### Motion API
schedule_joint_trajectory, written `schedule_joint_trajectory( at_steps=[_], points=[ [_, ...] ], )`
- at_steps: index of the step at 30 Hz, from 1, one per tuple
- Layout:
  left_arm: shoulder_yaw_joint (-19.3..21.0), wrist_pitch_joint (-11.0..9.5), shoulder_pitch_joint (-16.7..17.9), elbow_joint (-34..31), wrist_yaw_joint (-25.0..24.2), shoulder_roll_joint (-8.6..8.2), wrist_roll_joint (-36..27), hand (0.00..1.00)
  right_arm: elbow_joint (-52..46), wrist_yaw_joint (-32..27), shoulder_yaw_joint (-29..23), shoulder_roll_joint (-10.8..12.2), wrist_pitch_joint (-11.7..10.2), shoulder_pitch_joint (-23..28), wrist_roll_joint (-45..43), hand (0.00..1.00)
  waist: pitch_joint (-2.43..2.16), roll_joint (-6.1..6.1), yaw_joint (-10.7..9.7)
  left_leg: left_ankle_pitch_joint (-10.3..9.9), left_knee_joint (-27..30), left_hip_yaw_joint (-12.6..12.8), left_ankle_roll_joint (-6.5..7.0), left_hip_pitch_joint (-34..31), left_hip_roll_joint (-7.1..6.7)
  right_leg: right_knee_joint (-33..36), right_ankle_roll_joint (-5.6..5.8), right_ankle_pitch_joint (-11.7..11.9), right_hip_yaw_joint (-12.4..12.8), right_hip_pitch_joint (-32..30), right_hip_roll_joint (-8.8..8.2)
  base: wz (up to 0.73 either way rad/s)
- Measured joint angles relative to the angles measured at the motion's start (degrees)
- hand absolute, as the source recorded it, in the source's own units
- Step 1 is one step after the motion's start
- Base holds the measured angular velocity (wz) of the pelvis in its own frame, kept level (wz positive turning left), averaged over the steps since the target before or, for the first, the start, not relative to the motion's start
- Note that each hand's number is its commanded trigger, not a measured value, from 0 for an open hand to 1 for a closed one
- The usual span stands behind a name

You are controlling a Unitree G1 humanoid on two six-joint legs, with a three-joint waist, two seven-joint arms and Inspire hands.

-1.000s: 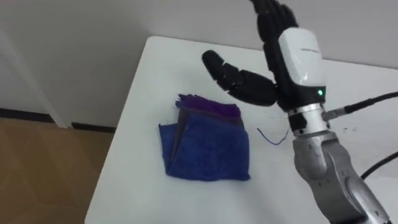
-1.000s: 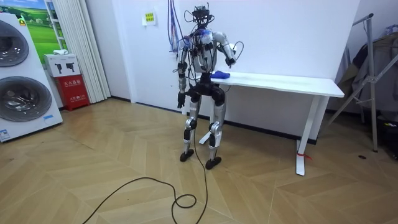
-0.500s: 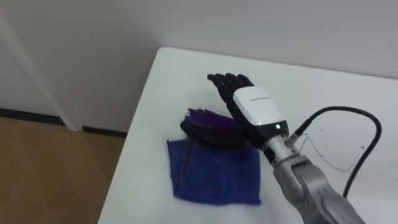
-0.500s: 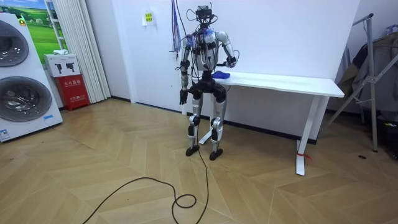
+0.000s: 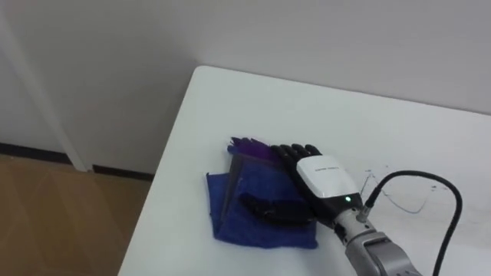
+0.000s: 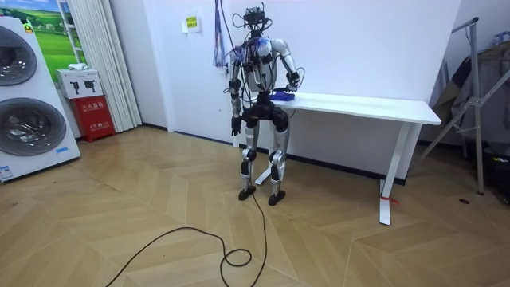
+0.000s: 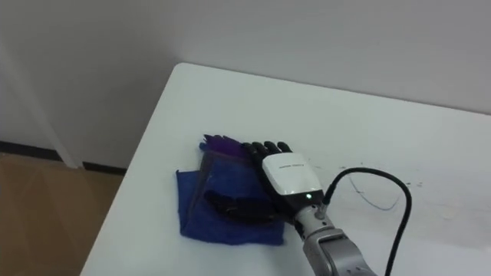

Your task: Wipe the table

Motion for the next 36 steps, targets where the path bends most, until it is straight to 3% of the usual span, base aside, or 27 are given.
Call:
schedule_joint_trajectory(
  at_steps=[4, 12, 19, 29, 30, 31, 36],
  points=[
    [0.0, 0.0, -0.2, 0.0, 0.0, -0.04, 0.0, 0.0, -0.2, -1.6, -0.1, 0.0, -0.6, 0.0, -1.2, 0.0, -0.05, 0.21, 0.0, 0.0, 0.1, 0.0, 0.08, 0.0, 0.0, 0.0, 0.06, 0.0, -0.1, 0.0, 0.01, 0.0],
    [0.2, 0.0, -1.9, 0.0, -0.2, -0.04, 0.6, 0.0, -0.4, -2.0, 0.2, 0.3, -1.1, 1.1, -2.2, 0.0, -0.61, 1.6, 0.2, -0.2, -0.5, 0.3, 0.31, 0.3, 0.08, 0.0, 0.12, -0.1, -0.1, -0.1, 0.05, -0.01],
    [0.0, 0.1, -1.9, 0.2, -0.3, -0.04, 0.5, 0.0, -0.4, -0.1, 0.9, 0.5, -0.9, 1.7, -2.2, 0.0, -0.64, 1.58, 0.3, -0.2, -0.7, 0.6, 0.31, 0.3, 0.09, 0.1, 0.12, -0.1, 0.1, -0.2, 0.11, 0.0],
    [0.0, 0.1, -2.3, 0.2, -0.2, -0.5, 0.5, 0.0, 1.9, -1.7, 1.9, 1.6, -1.0, 3.7, -2.1, 0.0, -0.7, 1.28, 0.5, -0.4, -0.6, 0.8, 0.33, 0.3, 0.07, 0.1, 0.12, -0.1, 0.3, -0.1, 0.17, 0.0],
    [0.0, 0.0, -2.3, 0.2, -0.2, -0.52, 0.5, 0.0, 2.0, -1.8, 1.9, 1.8, -1.0, 3.8, -2.1, 0.54, -0.68, 1.24, 0.5, -0.4, -0.6, 0.8, 0.33, 0.4, 0.08, 0.0, 0.12, -0.1, 0.3, -0.1, 0.18, 0.0],
    [0.0, 0.0, -2.3, 0.2, -0.2, -0.54, 0.5, 0.0, 2.2, -2.1, 1.9, 2.1, -1.0, 3.9, -2.1, 1.0, -0.67, 1.16, 0.5, -0.4, -0.6, 0.8, 0.34, 0.3, 0.08, 0.0, 0.12, -0.1, 0.3, -0.1, 0.19, 0.0],
    [0.2, 0.2, -1.7, 0.4, 0.5, -0.6, 0.3, 0.0, 3.1, -4.1, 1.2, 2.5, -0.9, 4.5, -2.4, 1.0, -0.63, 0.81, 0.1, -0.5, -0.6, 0.6, 0.46, 0.3, 0.06, -0.1, 0.25, -0.2, -0.1, 0.0, 0.05, 0.02]
  ],
)
